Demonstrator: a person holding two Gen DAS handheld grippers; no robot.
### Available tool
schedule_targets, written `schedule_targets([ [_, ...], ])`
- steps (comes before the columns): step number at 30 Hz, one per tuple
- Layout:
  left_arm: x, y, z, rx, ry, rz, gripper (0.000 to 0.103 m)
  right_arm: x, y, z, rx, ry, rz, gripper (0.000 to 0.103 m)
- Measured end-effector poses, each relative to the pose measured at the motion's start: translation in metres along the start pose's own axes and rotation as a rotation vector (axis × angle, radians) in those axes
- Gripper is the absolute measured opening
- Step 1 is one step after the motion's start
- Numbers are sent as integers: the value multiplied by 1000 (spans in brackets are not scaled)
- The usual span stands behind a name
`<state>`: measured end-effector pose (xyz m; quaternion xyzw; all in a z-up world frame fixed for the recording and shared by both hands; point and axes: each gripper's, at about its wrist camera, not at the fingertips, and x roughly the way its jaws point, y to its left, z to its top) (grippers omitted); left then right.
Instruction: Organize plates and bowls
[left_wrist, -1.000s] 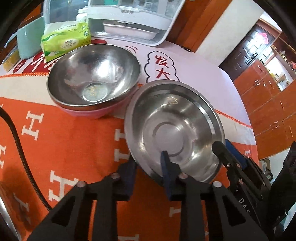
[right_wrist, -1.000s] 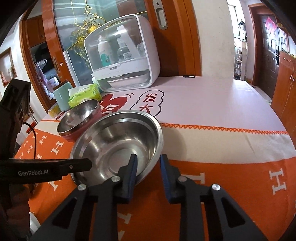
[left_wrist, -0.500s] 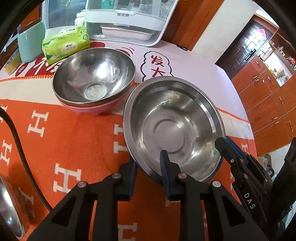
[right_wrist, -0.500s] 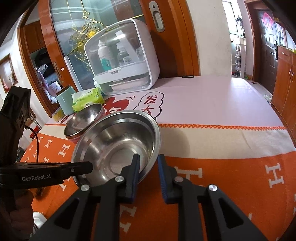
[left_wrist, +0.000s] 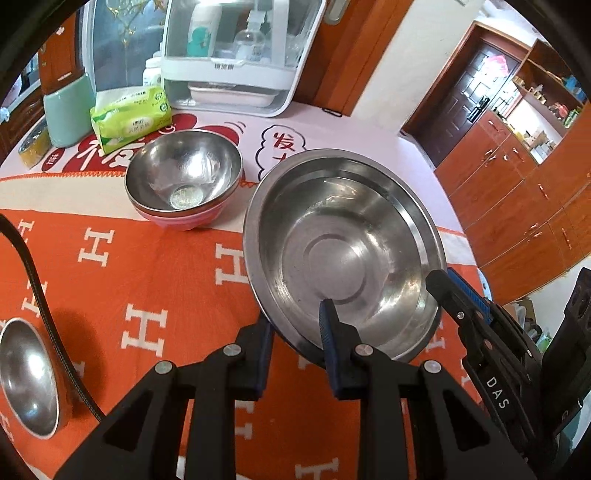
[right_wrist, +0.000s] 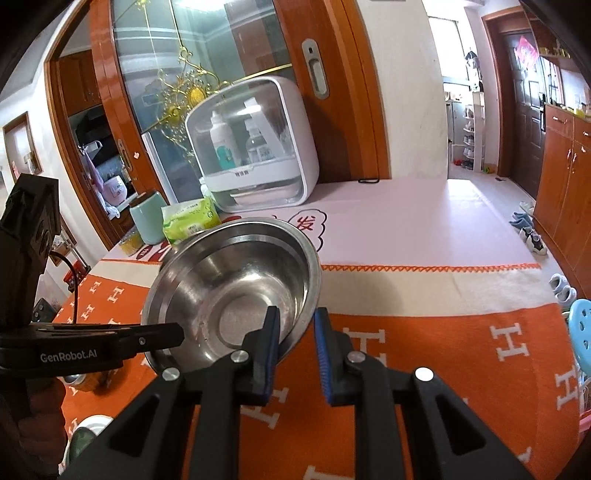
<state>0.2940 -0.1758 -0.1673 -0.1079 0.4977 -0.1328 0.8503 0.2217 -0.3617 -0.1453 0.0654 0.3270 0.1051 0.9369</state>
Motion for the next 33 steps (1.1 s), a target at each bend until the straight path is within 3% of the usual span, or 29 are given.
schedule_targets([
  [19,-87,-24,-52,91,-62,-48,23,-93,30,-18,-13,-83,-41,18],
  [33,-125,-30,-94,203,-20,-126,24,-148,56,-57,34,-93,-141,18],
])
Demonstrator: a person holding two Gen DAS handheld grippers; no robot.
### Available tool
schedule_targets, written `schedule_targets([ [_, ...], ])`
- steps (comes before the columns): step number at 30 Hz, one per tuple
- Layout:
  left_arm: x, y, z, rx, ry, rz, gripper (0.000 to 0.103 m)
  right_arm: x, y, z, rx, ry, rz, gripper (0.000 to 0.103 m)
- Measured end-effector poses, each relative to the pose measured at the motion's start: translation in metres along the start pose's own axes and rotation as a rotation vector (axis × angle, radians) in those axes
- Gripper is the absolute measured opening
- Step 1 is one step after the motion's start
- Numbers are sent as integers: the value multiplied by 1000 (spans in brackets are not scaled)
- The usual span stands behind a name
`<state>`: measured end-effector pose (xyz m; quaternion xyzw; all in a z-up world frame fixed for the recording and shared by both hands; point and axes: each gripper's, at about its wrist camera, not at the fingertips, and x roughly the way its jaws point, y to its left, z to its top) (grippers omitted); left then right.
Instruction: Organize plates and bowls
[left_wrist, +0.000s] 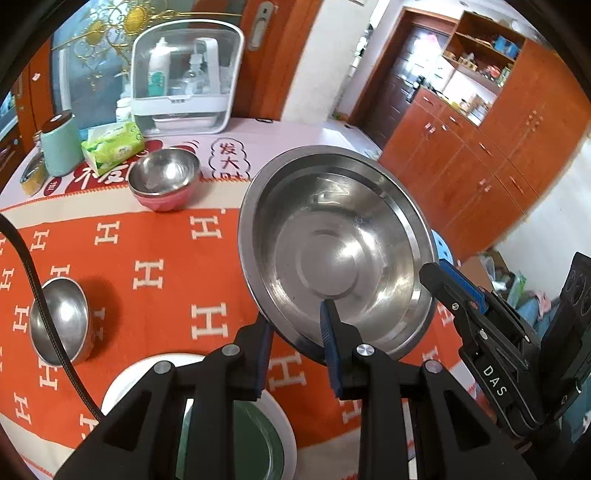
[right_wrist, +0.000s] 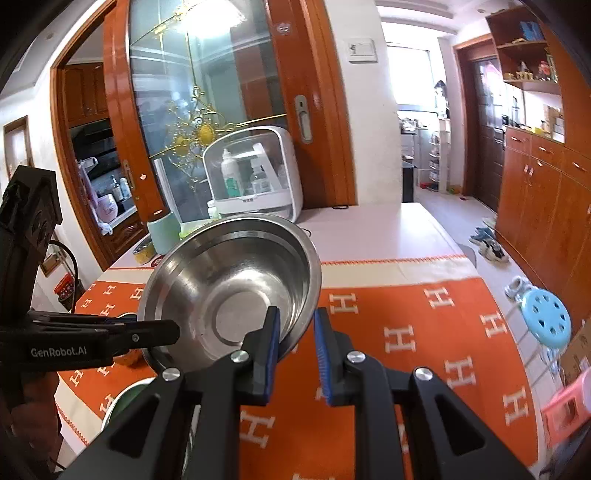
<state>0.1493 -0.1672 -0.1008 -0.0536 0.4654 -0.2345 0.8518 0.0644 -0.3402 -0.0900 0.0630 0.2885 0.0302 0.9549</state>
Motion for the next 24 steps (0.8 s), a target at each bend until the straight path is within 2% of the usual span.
schedule_targets([
  [11,4,-13,-36,108,124,-77,24,-39,0,-47,86,50,-107,18],
  [18,20,-31,-58,174,211,-122,24,-54,-10,-76,156,97,-187,18],
  [24,40,-42,-73,205,281,-130,24,-55,-19,-99,194,160,-226,18],
])
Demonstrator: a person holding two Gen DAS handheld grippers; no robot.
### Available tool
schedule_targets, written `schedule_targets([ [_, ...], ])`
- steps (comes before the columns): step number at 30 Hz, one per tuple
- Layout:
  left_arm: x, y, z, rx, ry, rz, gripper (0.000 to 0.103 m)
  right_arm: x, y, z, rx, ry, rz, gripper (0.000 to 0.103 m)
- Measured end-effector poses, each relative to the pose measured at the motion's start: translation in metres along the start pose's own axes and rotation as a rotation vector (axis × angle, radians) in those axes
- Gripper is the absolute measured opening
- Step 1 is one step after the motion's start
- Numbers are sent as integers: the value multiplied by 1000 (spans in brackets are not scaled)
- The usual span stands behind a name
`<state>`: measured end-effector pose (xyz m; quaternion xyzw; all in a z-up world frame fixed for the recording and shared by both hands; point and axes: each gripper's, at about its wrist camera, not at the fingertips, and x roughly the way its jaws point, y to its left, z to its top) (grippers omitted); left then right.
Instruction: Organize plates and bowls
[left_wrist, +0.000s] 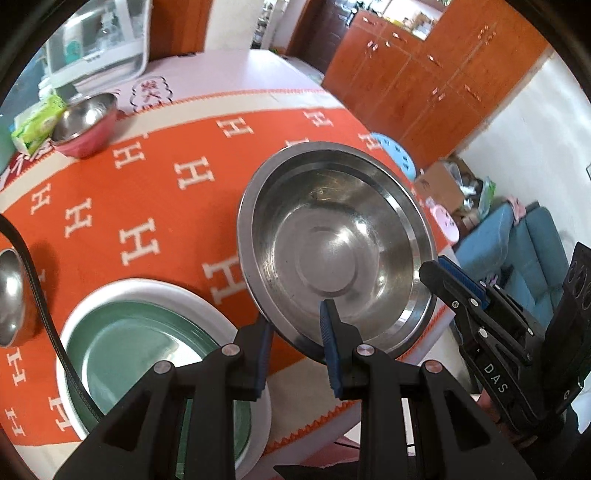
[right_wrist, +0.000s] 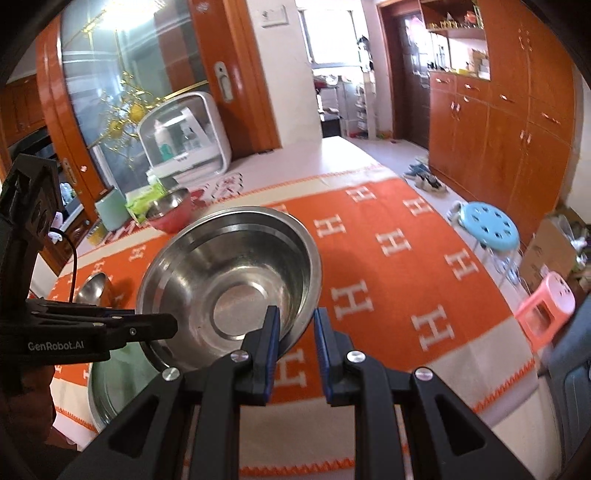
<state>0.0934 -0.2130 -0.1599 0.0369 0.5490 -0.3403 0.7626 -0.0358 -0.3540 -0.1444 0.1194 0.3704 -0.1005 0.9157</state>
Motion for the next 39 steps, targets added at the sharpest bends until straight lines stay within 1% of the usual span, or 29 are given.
schedule_targets([
  [5,24,-9,-10,13,72,5,24,11,-11,-16,10,82,-18,18],
  [10,44,-13,-16,9,125,20,24,23,-21,-28,-6,156,-10,18],
  [16,62,-16,-24,-8,182,32,24,38,-30,-34,-40,239,13,18],
  [25,74,-15,-26,-53,228,58,27,42,-31,-24,-151,268,84,19],
  [29,73,-16,-26,-58,233,73,31,41,-31,-19,-189,286,115,20],
  [34,62,-18,-25,-51,201,84,36,37,-32,-10,-234,287,134,20],
  [36,56,-17,-25,-57,192,80,43,35,-32,-6,-246,286,135,20],
  [39,42,-16,-24,-61,155,74,50,30,-32,2,-259,272,136,20],
])
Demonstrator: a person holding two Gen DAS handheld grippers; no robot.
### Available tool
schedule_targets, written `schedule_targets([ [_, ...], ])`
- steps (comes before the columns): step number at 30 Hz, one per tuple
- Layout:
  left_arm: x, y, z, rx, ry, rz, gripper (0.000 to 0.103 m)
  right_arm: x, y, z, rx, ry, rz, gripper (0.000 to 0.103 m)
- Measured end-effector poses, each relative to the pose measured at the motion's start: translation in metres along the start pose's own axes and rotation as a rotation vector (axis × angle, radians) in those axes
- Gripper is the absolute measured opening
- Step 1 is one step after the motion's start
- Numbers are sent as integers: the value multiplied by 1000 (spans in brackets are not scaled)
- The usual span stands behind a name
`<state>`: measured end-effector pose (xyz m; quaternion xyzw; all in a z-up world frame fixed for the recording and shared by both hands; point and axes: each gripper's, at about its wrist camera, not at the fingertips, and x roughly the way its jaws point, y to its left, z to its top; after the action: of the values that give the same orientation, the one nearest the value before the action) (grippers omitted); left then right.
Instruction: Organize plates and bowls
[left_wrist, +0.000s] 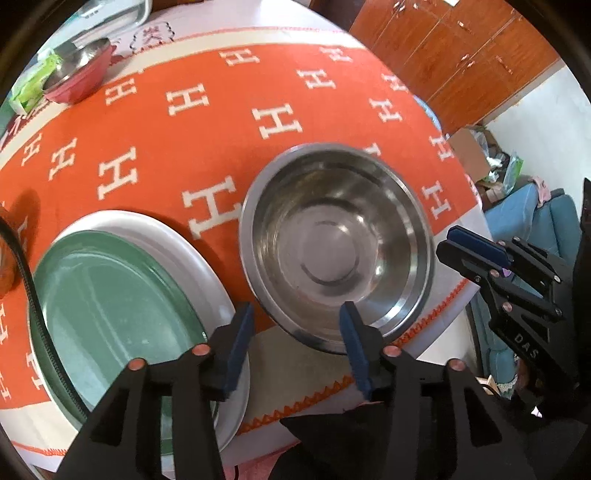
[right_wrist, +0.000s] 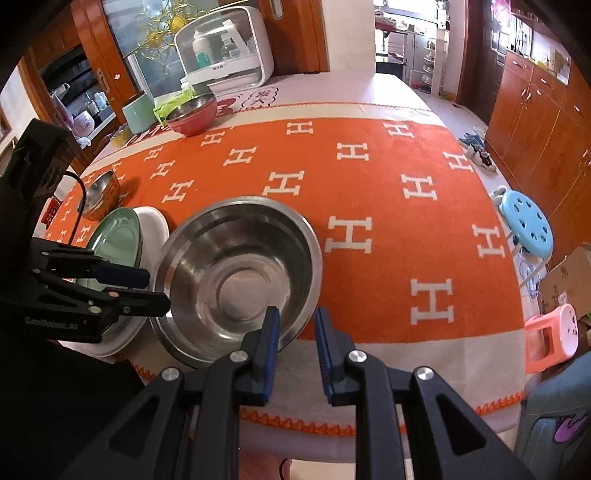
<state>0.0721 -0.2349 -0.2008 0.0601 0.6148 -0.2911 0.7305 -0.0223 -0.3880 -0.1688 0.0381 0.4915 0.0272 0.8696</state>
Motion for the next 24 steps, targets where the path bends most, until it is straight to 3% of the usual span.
schedule_targets([
  [2,-9,2,-1,-4,-15,1,53,-5,0,6,-11,-7,-1,20],
  [5,-28,5,-3,-7,-43,0,64,-12,3,18,-26,-20,8,20],
  [8,-48,11,-7,-16,-73,24,73,-21,14,37,-74,-41,11,34],
  [10,-60,20,-10,-31,-82,24,74,-26,24,47,-101,-60,16,48],
  [14,-85,44,-12,-66,-90,44,75,-30,51,72,-154,-88,34,52],
  [16,-98,56,-12,-68,-92,65,75,-31,63,83,-166,-100,33,60],
  [24,-157,112,-2,-60,-133,174,75,-26,121,136,-140,-139,77,64],
])
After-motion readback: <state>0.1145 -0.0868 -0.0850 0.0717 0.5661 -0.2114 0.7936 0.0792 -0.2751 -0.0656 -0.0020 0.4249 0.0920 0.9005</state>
